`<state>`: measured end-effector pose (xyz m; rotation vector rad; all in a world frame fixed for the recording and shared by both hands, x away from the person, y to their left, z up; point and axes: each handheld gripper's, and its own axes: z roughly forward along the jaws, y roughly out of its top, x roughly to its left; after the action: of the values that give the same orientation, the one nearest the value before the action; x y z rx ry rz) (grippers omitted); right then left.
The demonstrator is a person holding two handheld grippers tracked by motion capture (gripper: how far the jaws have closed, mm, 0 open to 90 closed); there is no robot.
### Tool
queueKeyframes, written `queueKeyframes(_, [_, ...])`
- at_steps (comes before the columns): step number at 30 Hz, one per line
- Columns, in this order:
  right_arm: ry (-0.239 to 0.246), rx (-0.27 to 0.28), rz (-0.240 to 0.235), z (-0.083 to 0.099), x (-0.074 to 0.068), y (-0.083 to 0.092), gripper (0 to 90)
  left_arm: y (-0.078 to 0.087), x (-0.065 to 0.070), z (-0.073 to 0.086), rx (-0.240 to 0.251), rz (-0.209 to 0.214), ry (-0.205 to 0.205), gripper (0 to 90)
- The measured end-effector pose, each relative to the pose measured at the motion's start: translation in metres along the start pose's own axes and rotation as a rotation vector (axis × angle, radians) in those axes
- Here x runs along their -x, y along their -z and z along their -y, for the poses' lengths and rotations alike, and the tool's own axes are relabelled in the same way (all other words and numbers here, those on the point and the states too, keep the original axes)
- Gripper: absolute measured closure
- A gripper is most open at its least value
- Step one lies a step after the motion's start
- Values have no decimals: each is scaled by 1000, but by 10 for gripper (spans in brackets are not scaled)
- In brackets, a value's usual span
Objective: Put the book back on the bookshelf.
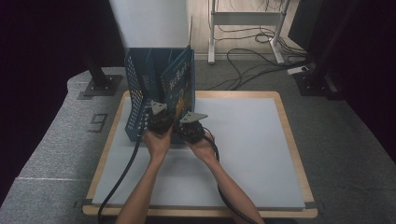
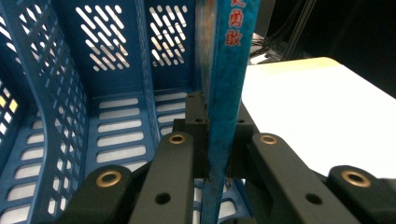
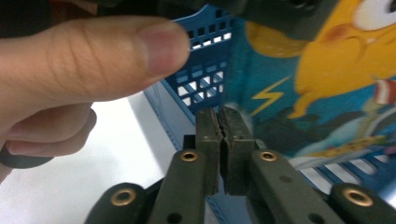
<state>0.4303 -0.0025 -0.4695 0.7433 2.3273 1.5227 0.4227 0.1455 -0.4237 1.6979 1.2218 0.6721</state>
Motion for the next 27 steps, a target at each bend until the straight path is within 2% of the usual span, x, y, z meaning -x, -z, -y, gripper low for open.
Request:
queueKeyframes(3, [-14,-1,-3,2,3,3,837,0,-1,1,2,2,7,833])
queueKeyframes(8, [-1,-6,7,3,3,7,835,0,-5,3,0,13,23,832])
queueKeyframes(20, [25,-21,28,5,5,16,814,1,-23,17,0,55,107,828])
queueKeyframes(27, [29,-21,33,8,7,22,792,0,-22,22,-12,48,88,819])
